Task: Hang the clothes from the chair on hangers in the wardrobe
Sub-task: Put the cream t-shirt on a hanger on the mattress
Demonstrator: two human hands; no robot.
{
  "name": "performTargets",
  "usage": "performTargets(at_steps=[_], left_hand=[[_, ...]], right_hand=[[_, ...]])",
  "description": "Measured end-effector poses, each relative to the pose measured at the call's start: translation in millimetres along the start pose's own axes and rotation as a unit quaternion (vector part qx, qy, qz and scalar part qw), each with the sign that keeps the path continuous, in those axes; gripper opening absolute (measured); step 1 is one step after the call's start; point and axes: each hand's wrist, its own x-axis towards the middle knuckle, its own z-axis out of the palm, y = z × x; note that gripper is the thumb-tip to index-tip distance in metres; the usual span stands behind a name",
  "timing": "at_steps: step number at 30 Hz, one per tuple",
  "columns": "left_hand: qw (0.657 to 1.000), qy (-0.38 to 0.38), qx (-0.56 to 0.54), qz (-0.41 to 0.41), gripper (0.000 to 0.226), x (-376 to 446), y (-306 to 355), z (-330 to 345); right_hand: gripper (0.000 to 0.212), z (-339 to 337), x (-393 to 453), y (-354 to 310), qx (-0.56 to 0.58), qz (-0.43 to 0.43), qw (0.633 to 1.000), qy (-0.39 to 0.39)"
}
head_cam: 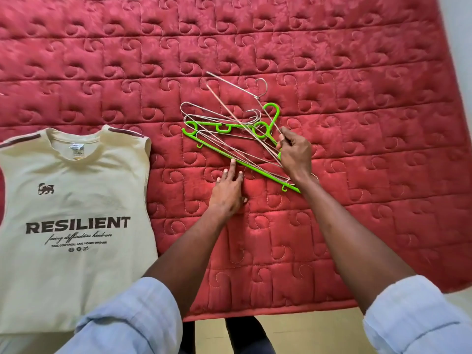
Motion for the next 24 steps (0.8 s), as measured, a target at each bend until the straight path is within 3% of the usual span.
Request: performTargets(at_steps=[2, 4, 8, 10, 12, 15, 19, 24], left_hand=[[0.999, -0.014, -0.041, 0.0, 0.079, -3, -1, -7], [0.991, 0.023, -0.13, -0.015, 0.058, -10, -3, -16], [0.917, 0.322, -0.232, -0.052, 0.039, -35, -13, -34], [0.887, 0.402, -0.214, -0.081, 0.058, -47, -28, -51], [0.896, 0.411, -0.151, -0.074, 0.075, -54, -45, -70], [0.928, 0.356, -0.108, -0.03, 0.06, -67, -82, -86], [0.931, 0.337, -0.134, -0.039, 0.044, -84, -139, -97], [0.903, 0.366, -0.2, -0.103, 0.031, -103, -208, -109]], right_hand=[[0.027, -3, -1, -9, 0.047, 0.018, 0.999, -0.009], [0.022, -7, -4, -17, 0.121, 0.039, 0.991, -0.049], [0.022, -14, -11, -31, 0.194, 0.124, 0.945, -0.234], [0.025, -10, -17, -40, 0.146, 0.146, 0.917, -0.342], [0.026, -3, -21, -45, 0.091, 0.148, 0.888, -0.426], [0.024, 24, -38, -59, 0.064, 0.139, 0.869, -0.471], [0.019, 70, -66, -81, 0.028, 0.095, 0.893, -0.439], [0.016, 141, -98, -95, -0.016, 0.021, 0.922, -0.386]])
